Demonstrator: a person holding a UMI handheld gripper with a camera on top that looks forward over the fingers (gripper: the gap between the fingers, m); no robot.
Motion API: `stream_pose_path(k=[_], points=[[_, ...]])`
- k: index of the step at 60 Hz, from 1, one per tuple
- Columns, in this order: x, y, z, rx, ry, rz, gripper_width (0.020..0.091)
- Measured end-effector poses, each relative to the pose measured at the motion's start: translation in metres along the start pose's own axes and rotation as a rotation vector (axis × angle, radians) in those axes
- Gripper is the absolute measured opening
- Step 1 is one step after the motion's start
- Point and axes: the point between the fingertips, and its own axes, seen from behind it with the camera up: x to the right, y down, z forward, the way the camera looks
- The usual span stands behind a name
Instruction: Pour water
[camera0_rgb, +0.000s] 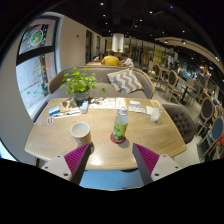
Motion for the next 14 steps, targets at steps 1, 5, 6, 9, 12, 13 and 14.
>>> stream_pose_path(k=[1, 5, 6, 9, 12, 13, 14], points=[[-0.0017, 0.0011, -0.0014, -0.001, -0.004, 0.003, 0.0852], [-0.0032, 0.0070, -0.0060, -0.012, -0.003, 0.010, 0.0854], [-0.0025, 0.0082, -0.0071, -0.016, 0.000, 0.007, 0.0854], [0.0017, 0.0078, -0.0096, -0.011, 0.013, 0.000, 0.0854], [0.0047, 0.0041, -0.0108, 0.002, 0.021, -0.012, 0.0855], [0.0055, 0.0033, -0.0110, 0.003, 0.023, -0.013, 0.0854], [0.0060, 0.0025, -0.0113, 0.003, 0.025, -0.013, 0.0854]])
